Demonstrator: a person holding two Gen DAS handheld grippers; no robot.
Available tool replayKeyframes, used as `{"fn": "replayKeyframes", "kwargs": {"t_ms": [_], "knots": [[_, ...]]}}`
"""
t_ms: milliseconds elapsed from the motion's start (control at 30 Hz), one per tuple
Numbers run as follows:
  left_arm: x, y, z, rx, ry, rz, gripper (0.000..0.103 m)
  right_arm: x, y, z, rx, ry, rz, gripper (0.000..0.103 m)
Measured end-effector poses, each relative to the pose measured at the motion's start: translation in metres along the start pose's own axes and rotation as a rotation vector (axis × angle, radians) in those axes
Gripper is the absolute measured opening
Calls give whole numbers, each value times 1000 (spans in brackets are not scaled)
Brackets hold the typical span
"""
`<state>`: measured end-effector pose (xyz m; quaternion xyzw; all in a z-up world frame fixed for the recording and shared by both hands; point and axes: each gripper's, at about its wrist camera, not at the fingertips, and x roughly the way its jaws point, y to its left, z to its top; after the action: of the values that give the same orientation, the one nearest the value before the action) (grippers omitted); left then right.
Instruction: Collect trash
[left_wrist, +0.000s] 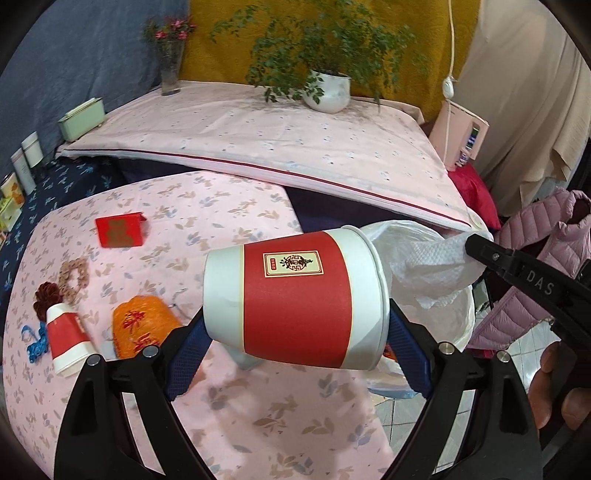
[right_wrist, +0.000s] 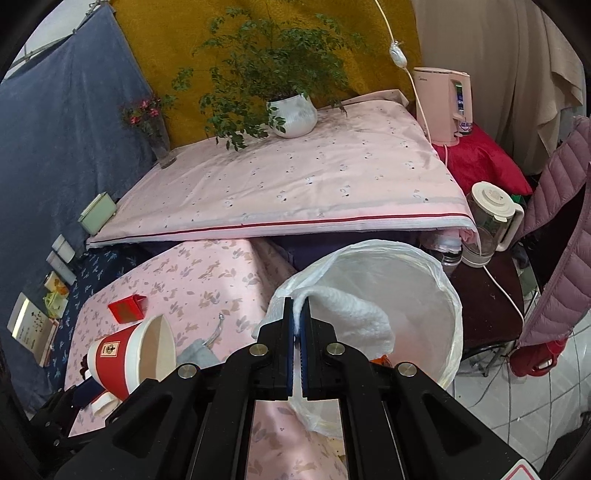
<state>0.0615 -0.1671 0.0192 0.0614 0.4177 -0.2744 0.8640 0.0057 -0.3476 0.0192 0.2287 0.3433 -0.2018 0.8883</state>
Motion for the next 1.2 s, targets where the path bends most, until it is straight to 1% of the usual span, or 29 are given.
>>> {"fn": "replayKeyframes", "kwargs": {"t_ms": [167, 367, 467, 533, 667, 733, 867, 1000, 1133, 1200], "knots": [[14, -22, 2, 51, 6, -31, 85, 9, -17, 2, 24, 14, -29, 3], [27, -42, 4, 95, 13, -58, 85, 12, -32, 4, 51, 10, -44, 7], [33, -50, 4, 107, 20, -71, 85, 11, -38, 4, 61, 0, -54, 18], [36, -56, 5, 116, 19, -74, 86, 9, -40, 5, 66, -10, -62, 29], [41, -65, 4, 135, 19, -71, 84, 5, -41, 5, 62, -19, -71, 32], [41, -67, 4, 132, 14, -75, 85, 3, -41, 5, 58, -21, -73, 35], [40, -68, 4, 130, 9, -81, 85, -3, -39, 6, 50, -32, -71, 37], [40, -64, 4, 125, 6, -75, 85, -4, -34, 5, 38, -35, -64, 41], [37, -49, 1, 99, 10, -53, 85, -2, -29, 2, 28, -21, -57, 42], [35, -35, -5, 82, 21, -36, 85, -2, -25, -4, 26, -4, -47, 42]]}}
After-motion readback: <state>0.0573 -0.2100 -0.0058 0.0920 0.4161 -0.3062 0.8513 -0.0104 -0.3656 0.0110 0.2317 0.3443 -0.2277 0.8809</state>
